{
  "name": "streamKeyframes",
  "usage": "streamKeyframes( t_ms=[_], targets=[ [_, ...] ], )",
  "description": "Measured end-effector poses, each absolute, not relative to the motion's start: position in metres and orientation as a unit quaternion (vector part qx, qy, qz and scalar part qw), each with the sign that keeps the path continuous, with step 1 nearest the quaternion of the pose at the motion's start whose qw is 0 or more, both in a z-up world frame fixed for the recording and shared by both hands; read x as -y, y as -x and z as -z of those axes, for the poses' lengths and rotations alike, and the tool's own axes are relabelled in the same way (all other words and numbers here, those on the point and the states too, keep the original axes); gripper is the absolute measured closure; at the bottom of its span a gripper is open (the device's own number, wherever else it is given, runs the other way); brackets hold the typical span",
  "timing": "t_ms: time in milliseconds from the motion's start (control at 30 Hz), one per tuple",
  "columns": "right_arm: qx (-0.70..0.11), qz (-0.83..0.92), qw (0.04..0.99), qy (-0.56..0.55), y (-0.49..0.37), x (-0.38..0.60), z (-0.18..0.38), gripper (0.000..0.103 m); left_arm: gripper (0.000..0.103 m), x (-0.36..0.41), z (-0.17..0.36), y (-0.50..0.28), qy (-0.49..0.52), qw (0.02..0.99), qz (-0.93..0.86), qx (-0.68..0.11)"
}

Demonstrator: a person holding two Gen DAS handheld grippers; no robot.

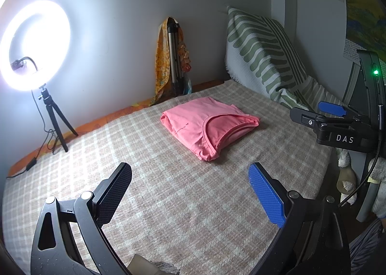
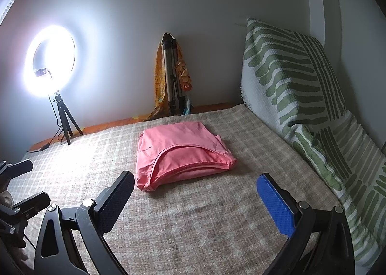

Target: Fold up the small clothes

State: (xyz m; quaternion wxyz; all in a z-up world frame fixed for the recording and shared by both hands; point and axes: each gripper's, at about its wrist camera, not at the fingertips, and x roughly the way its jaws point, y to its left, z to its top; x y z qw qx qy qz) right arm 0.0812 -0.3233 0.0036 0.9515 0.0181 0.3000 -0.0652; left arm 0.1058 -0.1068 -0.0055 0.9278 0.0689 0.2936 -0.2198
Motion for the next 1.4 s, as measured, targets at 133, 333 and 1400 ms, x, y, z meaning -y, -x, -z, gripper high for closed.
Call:
streamKeyframes(
  t_ms=[133, 333, 1400],
  targets=[
    [-0.301, 0.066, 0.951, -0.019, -0.082, 0.321, -0.003, 0.0, 0.006, 0.105, 0.003, -0.104, -0.068, 0.928, 0.22, -0.291],
    [-0.3, 0.065, 0.952, -0.019, -0.082, 0.318, -0.003, 0.0, 0.006, 0.106, 0.003, -0.104, -0.068, 0.929, 0.219, -0.292],
    [-0.299, 0.057, 0.952, -0.014, -0.085, 0.307, -0.004, 0.0, 0.006, 0.103, -0.003, -0.102, -0.066, 0.929, 0.218, -0.292]
  ],
)
